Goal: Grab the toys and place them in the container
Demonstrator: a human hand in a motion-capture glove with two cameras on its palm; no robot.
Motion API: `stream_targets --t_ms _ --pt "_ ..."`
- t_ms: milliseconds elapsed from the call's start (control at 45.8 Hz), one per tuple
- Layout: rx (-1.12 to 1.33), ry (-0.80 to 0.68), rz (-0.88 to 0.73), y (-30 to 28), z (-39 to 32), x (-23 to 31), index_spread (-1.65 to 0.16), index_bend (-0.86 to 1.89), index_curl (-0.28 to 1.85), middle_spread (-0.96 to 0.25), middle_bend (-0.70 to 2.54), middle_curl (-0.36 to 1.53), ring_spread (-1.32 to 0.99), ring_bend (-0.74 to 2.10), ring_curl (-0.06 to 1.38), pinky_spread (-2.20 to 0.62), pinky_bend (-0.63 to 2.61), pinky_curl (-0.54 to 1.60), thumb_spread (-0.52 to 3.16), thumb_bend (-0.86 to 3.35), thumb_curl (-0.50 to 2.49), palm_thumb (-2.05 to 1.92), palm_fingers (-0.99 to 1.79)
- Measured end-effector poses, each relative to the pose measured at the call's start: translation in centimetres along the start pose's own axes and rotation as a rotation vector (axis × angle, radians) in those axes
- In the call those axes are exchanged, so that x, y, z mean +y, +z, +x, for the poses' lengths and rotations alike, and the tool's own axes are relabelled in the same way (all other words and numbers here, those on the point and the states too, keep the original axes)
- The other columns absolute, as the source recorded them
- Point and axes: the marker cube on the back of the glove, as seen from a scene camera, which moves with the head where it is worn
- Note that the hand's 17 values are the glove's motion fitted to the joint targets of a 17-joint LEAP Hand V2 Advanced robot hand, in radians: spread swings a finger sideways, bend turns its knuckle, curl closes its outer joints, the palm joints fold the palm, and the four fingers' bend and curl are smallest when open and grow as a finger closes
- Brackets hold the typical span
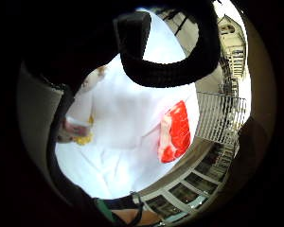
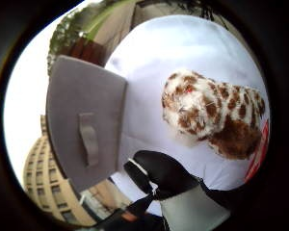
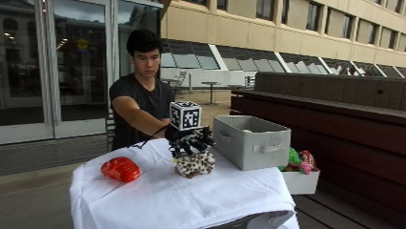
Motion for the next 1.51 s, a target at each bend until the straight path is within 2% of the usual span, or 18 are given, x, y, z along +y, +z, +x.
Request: stream_targets --t_ms 109,284,393,415,459,568,699,808,852,1005,1136,1289,1507 --pt "0.027 0.015 -0.053 4.8 0.6 -0.7 -0.3 0.05 0.15 -0.01 0.17 0.34 0.02 0.39 0.28 0.06 1.27 0.36 0.99 0.01 0.31 0.08 -0.15" --pt "-0.008 0.071 0.009 7.6 1.1 -0.3 -0.3 0.08 0.13 -0.02 0.18 0.35 0.01 0.52 0.32 0.02 1.33 0.37 1.08 0.15 0.35 0.36 -0.02" --pt "-0.008 0.075 0.043 7.8 0.7 1.0 -0.33 0.18 0.15 -0.05 0.18 0.34 -0.08 0.8 0.35 -0.2 1.34 0.34 1.08 0.29 0.41 0.63 0.54" --pt "0.003 0.081 0.048 7.6 0.7 1.2 -0.33 0.24 0.16 -0.06 0.25 0.36 -0.13 0.87 0.37 -0.25 1.26 0.31 1.09 0.31 0.43 0.66 0.76" --pt "0.036 0.087 0.063 7.1 0.7 1.4 -0.33 0.25 0.17 -0.11 0.38 0.39 -0.2 0.91 0.36 -0.3 1.11 0.27 1.03 0.3 0.45 0.69 0.96" --pt "0.109 0.09 0.079 6.4 1.0 1.5 -0.32 0.26 0.22 -0.17 0.7 0.5 -0.29 1.0 0.43 -0.4 0.89 0.25 0.83 0.36 0.53 0.86 1.25" --pt "0.085 0.111 0.019 4.9 1.5 2.6 -0.31 0.34 0.28 -0.21 0.85 0.55 -0.32 1.04 0.46 -0.47 0.78 0.25 0.78 0.53 0.61 1.05 1.34" --pt "0.063 0.135 0.051 1.1 1.5 3.3 -0.3 0.38 0.31 -0.23 0.9 0.56 -0.35 1.05 0.45 -0.49 0.76 0.26 0.77 0.6 0.65 1.09 1.31" --pt "0.062 0.147 0.082 -1.0 1.2 3.5 -0.31 0.28 0.3 -0.25 0.89 0.56 -0.37 1.09 0.46 -0.47 0.78 0.28 0.64 0.35 0.61 0.82 1.17" --pt "0.023 0.122 0.168 -9.7 -1.1 4.6 -0.34 0.11 0.26 -0.31 0.78 0.53 -0.4 1.09 0.45 -0.47 0.9 0.33 0.6 0.19 0.62 0.66 1.03" --pt "0.005 0.072 0.246 -17.0 -5.4 6.1 -0.36 0.08 0.22 -0.35 0.73 0.52 -0.42 1.1 0.46 -0.47 0.96 0.36 0.63 0.14 0.64 0.63 0.99" --pt "-0.027 -0.012 0.308 -22.6 -12.0 7.8 -0.37 0.09 0.17 -0.38 0.72 0.53 -0.43 1.1 0.45 -0.46 0.97 0.37 0.66 0.1 0.66 0.63 0.98" --pt "-0.039 -0.118 0.354 -26.0 -20.8 8.9 -0.38 0.1 0.12 -0.4 0.7 0.54 -0.43 1.11 0.45 -0.46 0.98 0.37 0.71 0.06 0.7 0.64 0.98"
